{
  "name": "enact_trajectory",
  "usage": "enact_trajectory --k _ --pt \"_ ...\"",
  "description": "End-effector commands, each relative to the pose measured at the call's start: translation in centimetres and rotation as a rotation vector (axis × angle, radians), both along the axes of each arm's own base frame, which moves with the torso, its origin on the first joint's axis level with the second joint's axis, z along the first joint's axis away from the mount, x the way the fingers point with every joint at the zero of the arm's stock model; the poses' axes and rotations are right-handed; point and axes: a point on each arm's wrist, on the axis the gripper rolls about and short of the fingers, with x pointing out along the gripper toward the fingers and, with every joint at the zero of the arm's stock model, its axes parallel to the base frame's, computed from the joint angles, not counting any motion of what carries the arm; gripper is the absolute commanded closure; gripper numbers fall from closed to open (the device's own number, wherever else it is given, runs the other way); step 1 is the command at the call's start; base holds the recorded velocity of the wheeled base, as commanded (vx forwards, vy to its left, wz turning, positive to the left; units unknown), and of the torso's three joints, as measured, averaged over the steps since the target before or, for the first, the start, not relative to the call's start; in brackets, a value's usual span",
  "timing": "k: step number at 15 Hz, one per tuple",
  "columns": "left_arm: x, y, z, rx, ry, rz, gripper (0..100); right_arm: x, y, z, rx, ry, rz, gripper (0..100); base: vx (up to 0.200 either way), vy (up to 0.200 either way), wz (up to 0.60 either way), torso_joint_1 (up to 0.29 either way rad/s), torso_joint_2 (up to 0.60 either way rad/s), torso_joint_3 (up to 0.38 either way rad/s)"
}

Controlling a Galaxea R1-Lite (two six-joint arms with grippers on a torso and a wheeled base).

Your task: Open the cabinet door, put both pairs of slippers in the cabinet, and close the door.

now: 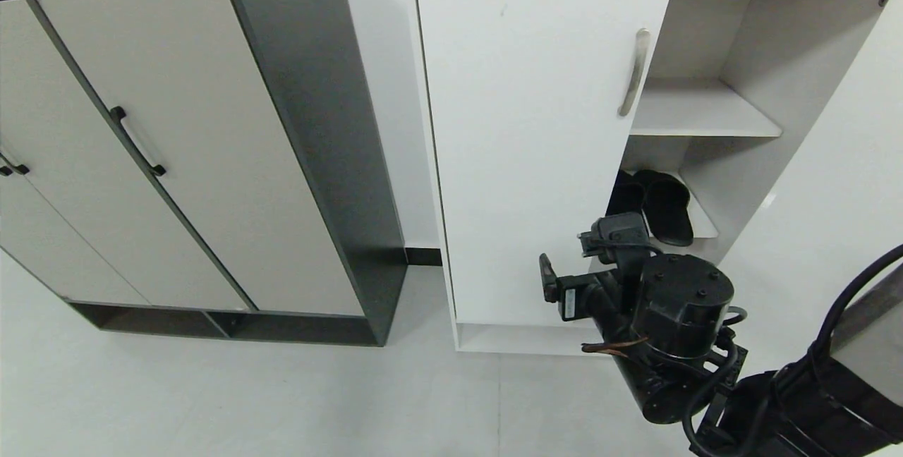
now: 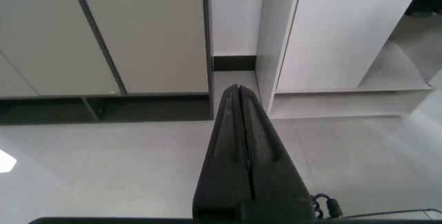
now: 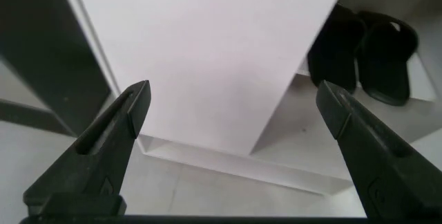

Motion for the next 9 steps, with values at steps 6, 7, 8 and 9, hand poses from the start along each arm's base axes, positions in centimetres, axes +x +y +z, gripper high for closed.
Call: enact_trajectory --k 6,7,8,9 --pt "0.01 0.00 0.00 -0.001 0.002 0.000 100 -0.91 0.00 0.61 -0.001 -0.001 0.051 0 0.000 0.000 0.00 0.000 0.00 0.000" --pt "0.01 0.00 0.01 -0.001 0.001 0.000 100 -0.94 -0.02 0.56 0.000 0.000 0.052 0 0.000 0.000 0.00 0.000 0.00 0.000" --pt "0.01 0.00 0.01 -0.001 0.001 0.000 100 -1.02 -0.06 0.45 0.000 0.001 0.071 0 0.000 0.000 0.00 0.000 0.00 0.000" --pt "0.01 0.00 0.01 -0.001 0.001 0.000 100 -1.08 -0.14 0.48 0.006 -0.008 0.091 0 0.000 0.000 0.00 0.000 0.00 0.000"
